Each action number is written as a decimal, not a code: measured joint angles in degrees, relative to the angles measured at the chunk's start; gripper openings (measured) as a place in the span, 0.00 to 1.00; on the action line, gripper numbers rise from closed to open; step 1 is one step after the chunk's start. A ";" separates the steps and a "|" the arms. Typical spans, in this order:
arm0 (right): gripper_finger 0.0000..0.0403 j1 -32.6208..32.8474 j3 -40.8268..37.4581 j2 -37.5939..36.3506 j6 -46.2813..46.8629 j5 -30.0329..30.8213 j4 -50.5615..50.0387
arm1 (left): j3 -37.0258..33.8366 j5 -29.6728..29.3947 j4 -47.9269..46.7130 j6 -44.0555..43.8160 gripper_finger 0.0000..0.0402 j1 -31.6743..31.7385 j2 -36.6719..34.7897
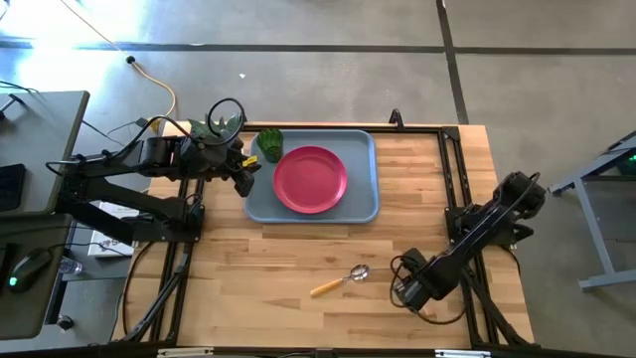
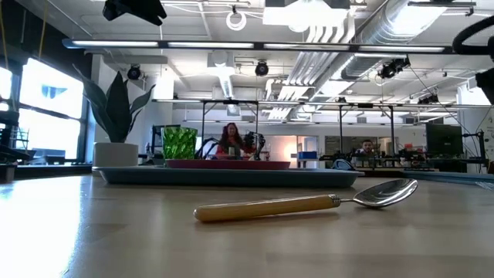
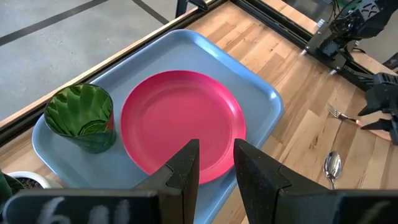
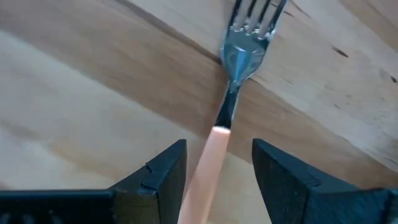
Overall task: Pick and place plate/cup/fork/spoon on tray
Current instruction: Put the orange fork on the blue tray to the right of the pink plate
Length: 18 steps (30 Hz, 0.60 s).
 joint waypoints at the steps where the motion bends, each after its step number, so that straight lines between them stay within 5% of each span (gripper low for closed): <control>1: 0.43 0.00 0.00 0.53 0.23 -0.08 0.03 | 0.00 0.00 0.00 0.00 0.22 0.00 0.00; 11: 0.42 -0.02 0.23 3.54 0.38 -0.81 1.16 | 0.00 0.00 0.00 -0.01 0.22 0.00 0.00; 18: 0.26 -0.05 0.17 3.65 1.54 -0.93 2.49 | 0.00 0.00 0.00 -0.01 0.22 0.00 0.00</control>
